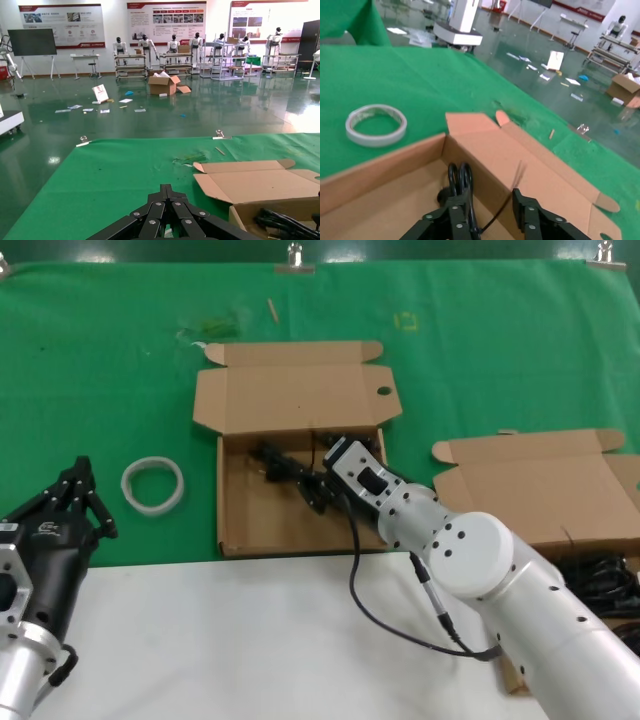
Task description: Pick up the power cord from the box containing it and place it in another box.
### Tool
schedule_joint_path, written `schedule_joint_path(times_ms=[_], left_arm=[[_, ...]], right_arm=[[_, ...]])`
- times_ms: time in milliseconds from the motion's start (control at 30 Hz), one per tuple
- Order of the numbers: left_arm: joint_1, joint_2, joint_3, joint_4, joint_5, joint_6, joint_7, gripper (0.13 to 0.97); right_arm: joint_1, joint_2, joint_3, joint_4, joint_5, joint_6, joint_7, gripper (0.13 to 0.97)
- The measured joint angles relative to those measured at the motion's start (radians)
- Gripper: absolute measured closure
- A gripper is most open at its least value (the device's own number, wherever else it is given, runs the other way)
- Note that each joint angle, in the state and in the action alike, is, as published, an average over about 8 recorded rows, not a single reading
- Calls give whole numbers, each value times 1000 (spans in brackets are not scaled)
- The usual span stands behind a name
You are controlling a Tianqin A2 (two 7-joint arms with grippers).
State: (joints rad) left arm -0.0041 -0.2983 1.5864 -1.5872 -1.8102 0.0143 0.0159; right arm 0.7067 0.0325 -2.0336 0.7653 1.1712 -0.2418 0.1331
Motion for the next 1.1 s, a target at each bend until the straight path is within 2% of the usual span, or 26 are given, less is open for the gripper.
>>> schedule_joint_path(times_ms=[167,267,500,533,633,800,933,1100], left_arm=[[0,0,0,0,0,0,0,957],[0,0,0,0,0,0,0,957],[0,0,0,0,0,0,0,957],[0,0,0,0,0,0,0,957],[0,0,0,0,0,0,0,957],[0,0,0,0,0,0,0,948],[0,0,1,-1,1,-1,-1,943],[1,0,2,-2,1,-2,-2,894]], right_arm=[[-65,18,88,160,-116,-76,100,751],[-107,46,145,283,-114,-125,145,719],[-211,167,330,596,113,-254,165,578],[-227,187,356,636,145,-267,173,578],[-267,238,407,724,210,-287,206,502],[-296,262,428,763,243,-278,219,375],[-312,261,427,763,258,-256,202,320],[-338,261,427,767,282,-223,180,228]])
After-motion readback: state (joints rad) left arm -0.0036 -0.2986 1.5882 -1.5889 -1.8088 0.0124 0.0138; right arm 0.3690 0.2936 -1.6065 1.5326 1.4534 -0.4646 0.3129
